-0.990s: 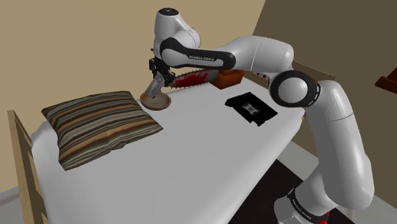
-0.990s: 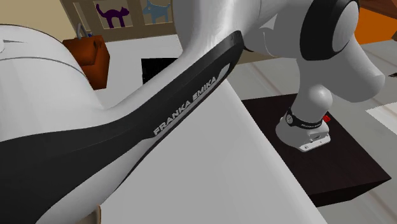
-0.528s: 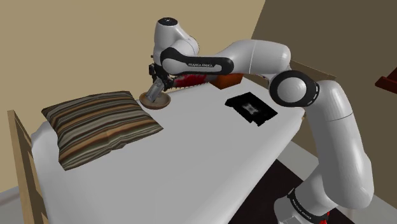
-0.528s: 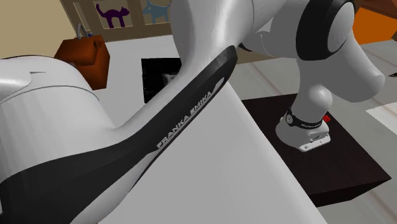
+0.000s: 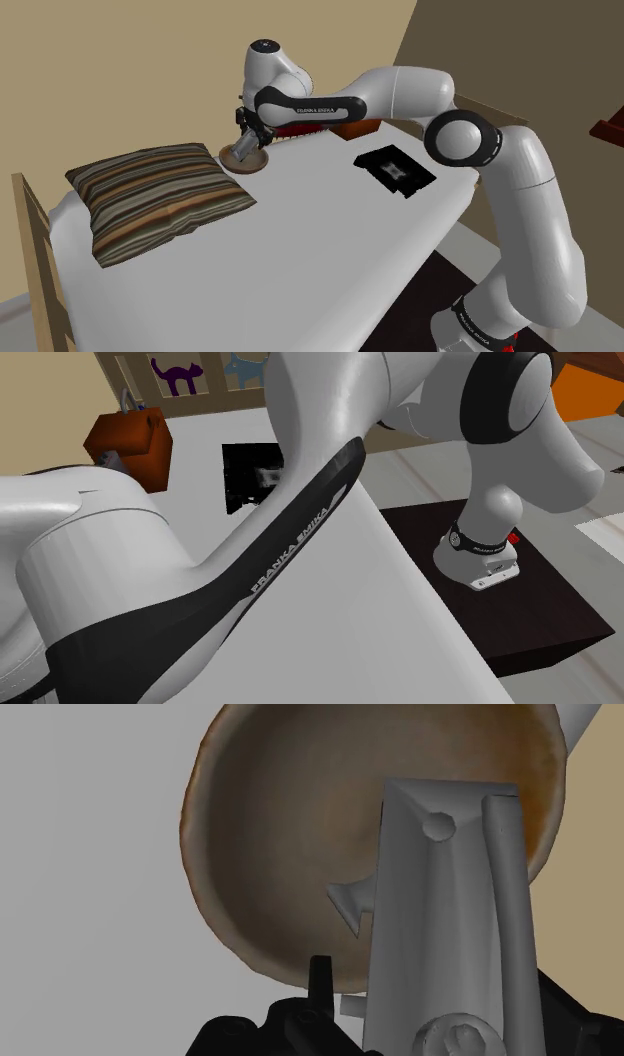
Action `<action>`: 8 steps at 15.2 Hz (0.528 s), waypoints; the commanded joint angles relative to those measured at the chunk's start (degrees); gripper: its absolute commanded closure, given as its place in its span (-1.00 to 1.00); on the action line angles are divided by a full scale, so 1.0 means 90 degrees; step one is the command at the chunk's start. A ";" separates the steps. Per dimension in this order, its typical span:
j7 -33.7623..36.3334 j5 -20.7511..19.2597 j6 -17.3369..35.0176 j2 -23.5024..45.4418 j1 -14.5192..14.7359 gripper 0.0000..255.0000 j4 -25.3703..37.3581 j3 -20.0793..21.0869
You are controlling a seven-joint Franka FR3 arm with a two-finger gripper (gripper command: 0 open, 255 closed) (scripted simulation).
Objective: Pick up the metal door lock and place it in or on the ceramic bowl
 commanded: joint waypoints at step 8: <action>-0.0048 0.0025 -0.0115 0.0141 0.0070 -1.00 0.0146 0.0020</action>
